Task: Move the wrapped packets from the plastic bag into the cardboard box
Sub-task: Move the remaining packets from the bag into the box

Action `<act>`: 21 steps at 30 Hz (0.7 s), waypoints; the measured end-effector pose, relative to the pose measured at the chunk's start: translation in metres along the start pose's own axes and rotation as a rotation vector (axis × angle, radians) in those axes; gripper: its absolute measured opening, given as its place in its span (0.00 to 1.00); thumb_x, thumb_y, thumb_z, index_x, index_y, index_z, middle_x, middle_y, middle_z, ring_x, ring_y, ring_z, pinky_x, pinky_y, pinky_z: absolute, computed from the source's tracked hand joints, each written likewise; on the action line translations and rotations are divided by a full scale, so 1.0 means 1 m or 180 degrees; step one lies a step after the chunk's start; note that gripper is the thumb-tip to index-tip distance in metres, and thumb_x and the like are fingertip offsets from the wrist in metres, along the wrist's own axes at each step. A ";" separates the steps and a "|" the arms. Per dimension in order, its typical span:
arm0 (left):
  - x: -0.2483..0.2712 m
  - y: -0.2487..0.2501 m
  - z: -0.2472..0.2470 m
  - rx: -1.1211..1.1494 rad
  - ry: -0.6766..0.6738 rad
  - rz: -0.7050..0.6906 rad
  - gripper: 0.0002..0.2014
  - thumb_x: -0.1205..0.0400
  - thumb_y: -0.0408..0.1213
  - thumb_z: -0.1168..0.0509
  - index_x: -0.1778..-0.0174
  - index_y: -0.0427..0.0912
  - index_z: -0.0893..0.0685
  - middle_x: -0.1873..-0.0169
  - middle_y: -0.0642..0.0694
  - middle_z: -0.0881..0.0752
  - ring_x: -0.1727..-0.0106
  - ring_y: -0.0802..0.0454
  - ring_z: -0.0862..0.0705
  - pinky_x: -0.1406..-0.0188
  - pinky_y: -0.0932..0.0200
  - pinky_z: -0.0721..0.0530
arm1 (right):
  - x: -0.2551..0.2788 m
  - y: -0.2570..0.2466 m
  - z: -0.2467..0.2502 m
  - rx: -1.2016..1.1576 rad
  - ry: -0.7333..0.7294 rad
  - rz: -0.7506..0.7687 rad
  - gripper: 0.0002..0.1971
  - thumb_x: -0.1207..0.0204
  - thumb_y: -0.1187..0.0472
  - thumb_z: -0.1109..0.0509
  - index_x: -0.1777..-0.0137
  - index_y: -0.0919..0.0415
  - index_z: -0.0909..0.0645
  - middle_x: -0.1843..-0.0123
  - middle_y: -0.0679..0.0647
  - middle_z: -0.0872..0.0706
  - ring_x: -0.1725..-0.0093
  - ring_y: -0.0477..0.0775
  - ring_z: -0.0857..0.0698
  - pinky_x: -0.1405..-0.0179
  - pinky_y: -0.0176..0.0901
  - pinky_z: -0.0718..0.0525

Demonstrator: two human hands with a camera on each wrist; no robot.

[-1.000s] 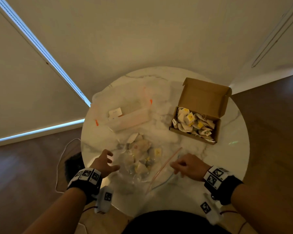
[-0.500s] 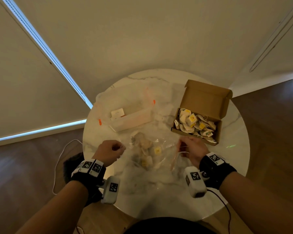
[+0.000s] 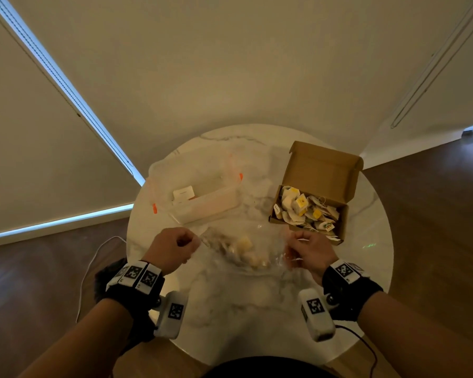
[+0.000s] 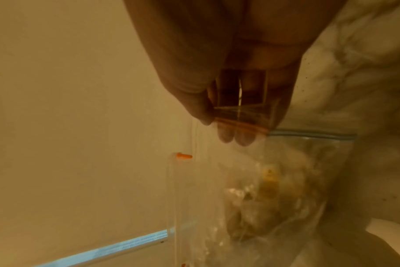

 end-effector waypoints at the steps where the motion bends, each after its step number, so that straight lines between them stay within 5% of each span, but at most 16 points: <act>1: 0.002 0.004 0.000 -0.0128 -0.0128 -0.0054 0.07 0.21 0.38 0.28 0.66 0.46 0.13 0.76 0.49 0.13 0.76 0.57 0.16 0.67 0.58 0.15 | 0.002 0.001 0.001 0.0066 -0.0021 -0.0003 0.09 0.21 0.64 0.29 0.61 0.68 0.19 0.70 0.65 0.15 0.74 0.58 0.17 0.73 0.50 0.17; 5: 0.003 0.005 0.006 0.0152 0.0457 -0.0145 0.03 0.22 0.37 0.26 0.62 0.48 0.13 0.73 0.49 0.11 0.73 0.56 0.13 0.63 0.54 0.13 | 0.004 0.004 0.007 0.0188 -0.0021 -0.0048 0.09 0.21 0.61 0.29 0.57 0.69 0.19 0.68 0.64 0.13 0.70 0.61 0.17 0.68 0.53 0.16; 9: 0.028 -0.004 -0.013 0.0075 0.0470 -0.0186 0.12 0.23 0.35 0.26 0.53 0.56 0.20 0.71 0.48 0.13 0.70 0.54 0.13 0.64 0.58 0.14 | 0.002 0.016 0.014 0.0601 -0.0083 -0.0057 0.08 0.22 0.64 0.28 0.52 0.71 0.18 0.65 0.65 0.10 0.69 0.59 0.14 0.68 0.49 0.16; 13: 0.061 -0.040 -0.039 -0.0578 -0.0397 0.0016 0.08 0.21 0.40 0.29 0.58 0.60 0.19 0.67 0.53 0.11 0.64 0.61 0.13 0.53 0.55 0.13 | 0.006 0.028 0.019 0.1266 -0.0306 0.0034 0.04 0.22 0.64 0.28 0.56 0.66 0.17 0.66 0.62 0.09 0.70 0.54 0.13 0.73 0.42 0.17; 16: 0.066 -0.051 -0.036 -0.0936 -0.1602 0.0269 0.09 0.19 0.41 0.31 0.48 0.61 0.15 0.55 0.55 0.09 0.52 0.62 0.12 0.47 0.69 0.17 | 0.005 0.038 0.022 0.1731 -0.0390 0.0150 0.06 0.22 0.65 0.28 0.60 0.62 0.19 0.68 0.59 0.11 0.74 0.48 0.15 0.77 0.34 0.21; 18: 0.054 -0.050 -0.020 -0.0818 -0.1701 0.0306 0.11 0.19 0.34 0.33 0.48 0.56 0.12 0.54 0.54 0.09 0.54 0.62 0.11 0.53 0.72 0.16 | 0.003 0.042 0.026 0.2044 -0.0384 0.0213 0.06 0.23 0.65 0.27 0.61 0.60 0.19 0.68 0.55 0.12 0.74 0.46 0.15 0.76 0.32 0.20; 21: 0.020 -0.053 0.008 -0.0763 -0.1077 0.0324 0.10 0.18 0.31 0.33 0.56 0.52 0.12 0.57 0.51 0.09 0.58 0.58 0.10 0.60 0.65 0.13 | -0.002 0.048 0.033 0.2366 -0.0324 0.0230 0.06 0.25 0.64 0.26 0.62 0.57 0.18 0.66 0.54 0.11 0.72 0.48 0.13 0.71 0.36 0.16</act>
Point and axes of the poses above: each hand's wrist, its own x-axis away from the middle knuckle, its own z-axis out of the back of the hand, y = z × x, the point moved 1 cm from there along -x, towards the middle knuckle
